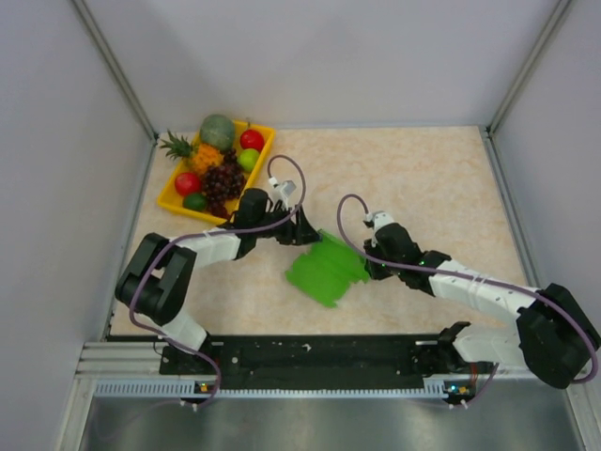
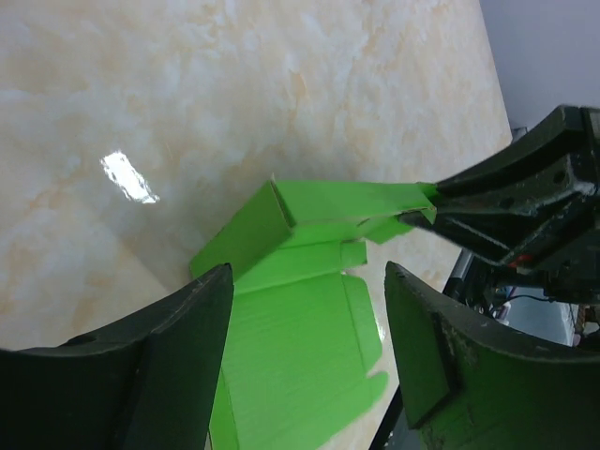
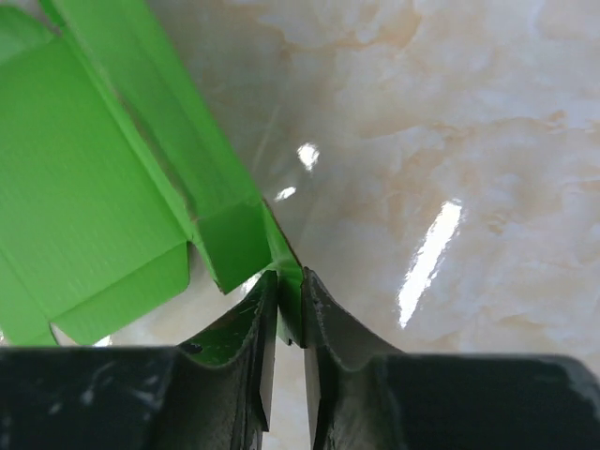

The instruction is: Fold the paper box

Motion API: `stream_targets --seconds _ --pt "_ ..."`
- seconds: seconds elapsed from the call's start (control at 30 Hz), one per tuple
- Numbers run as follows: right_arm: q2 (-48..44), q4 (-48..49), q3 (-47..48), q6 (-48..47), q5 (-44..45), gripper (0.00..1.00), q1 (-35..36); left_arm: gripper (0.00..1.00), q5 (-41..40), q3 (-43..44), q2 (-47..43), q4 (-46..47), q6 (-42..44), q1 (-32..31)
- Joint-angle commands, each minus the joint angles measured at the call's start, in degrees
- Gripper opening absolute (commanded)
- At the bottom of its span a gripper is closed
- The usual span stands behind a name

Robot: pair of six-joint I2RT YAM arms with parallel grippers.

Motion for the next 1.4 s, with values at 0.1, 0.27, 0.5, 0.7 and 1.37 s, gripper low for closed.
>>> stream_targets --seconds 0.1,0.27,0.5,0.7,1.37 --pt "0.96 10.14 2.28 -13.61 4.61 0.02 0.42 0.75 -3.27 -7.45 -10.33 7.39 -2.86 -0.04" --pt "8.59 4.01 11.84 -25.2 -5.57 0.0 -0.28 0.78 -13.11 -7.9 -24.21 -8.14 3.19 0.31" --pt "10.1 1.09 16.0 -23.12 -32.18 0.0 -10.89 0.8 -19.38 -3.95 -40.12 -24.15 10.85 0.49" --pt "11.59 -0.84 17.76 -30.31 -44.69 0.0 -11.53 0.79 -9.27 0.62 -39.01 -28.3 17.88 0.49" --pt "8.26 14.02 9.84 -40.54 -12.2 0.33 -5.03 0.78 -1.7 3.0 -13.25 -13.02 7.16 0.75"
